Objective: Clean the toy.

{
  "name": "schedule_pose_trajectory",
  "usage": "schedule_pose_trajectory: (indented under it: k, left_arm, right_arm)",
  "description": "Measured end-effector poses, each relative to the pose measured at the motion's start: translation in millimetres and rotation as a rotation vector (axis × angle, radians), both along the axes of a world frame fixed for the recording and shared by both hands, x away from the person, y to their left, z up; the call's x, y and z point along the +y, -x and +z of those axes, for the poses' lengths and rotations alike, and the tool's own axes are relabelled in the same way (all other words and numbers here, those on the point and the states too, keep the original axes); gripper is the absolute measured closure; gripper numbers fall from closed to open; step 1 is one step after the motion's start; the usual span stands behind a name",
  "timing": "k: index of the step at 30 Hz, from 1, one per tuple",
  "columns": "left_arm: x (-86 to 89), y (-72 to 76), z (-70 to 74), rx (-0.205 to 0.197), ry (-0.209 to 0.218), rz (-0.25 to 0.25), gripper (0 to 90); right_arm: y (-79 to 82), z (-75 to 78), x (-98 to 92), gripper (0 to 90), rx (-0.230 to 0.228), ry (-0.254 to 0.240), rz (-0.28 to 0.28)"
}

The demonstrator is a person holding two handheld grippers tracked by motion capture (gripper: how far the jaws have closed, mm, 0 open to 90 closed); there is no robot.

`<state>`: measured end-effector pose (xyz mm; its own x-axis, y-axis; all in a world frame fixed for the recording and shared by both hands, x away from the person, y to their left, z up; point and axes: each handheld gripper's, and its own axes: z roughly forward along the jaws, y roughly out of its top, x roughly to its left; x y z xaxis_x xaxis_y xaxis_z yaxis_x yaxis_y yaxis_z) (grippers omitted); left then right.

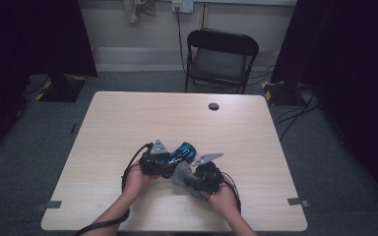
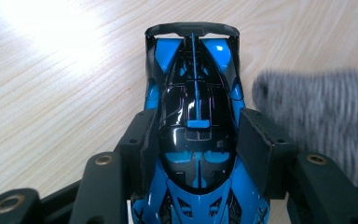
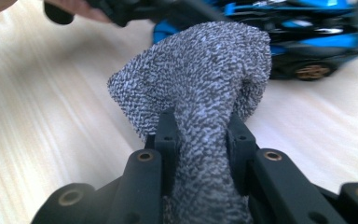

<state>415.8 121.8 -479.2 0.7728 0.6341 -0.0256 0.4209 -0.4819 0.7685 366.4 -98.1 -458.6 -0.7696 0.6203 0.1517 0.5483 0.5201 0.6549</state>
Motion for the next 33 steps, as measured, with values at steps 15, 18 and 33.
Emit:
schedule_pose_trajectory:
  k: [15,18,33]
  left_arm:
    - [0.1,0.8,-0.3,-0.002,0.004,0.004,48.7]
    - [0.0,0.8,-0.4,-0.002,0.005,0.005,48.7]
    - [0.2,1.1,-0.4,-0.001,0.005,0.006,48.8]
  right_arm:
    - [-27.1,14.0,-41.4,72.5,-0.065,-0.002,-0.175]
    - [-33.3,15.7,-48.5,72.5,-0.085,0.004,-0.230]
    - [-57.0,-3.3,-43.1,72.1,-0.090,0.074,-0.306]
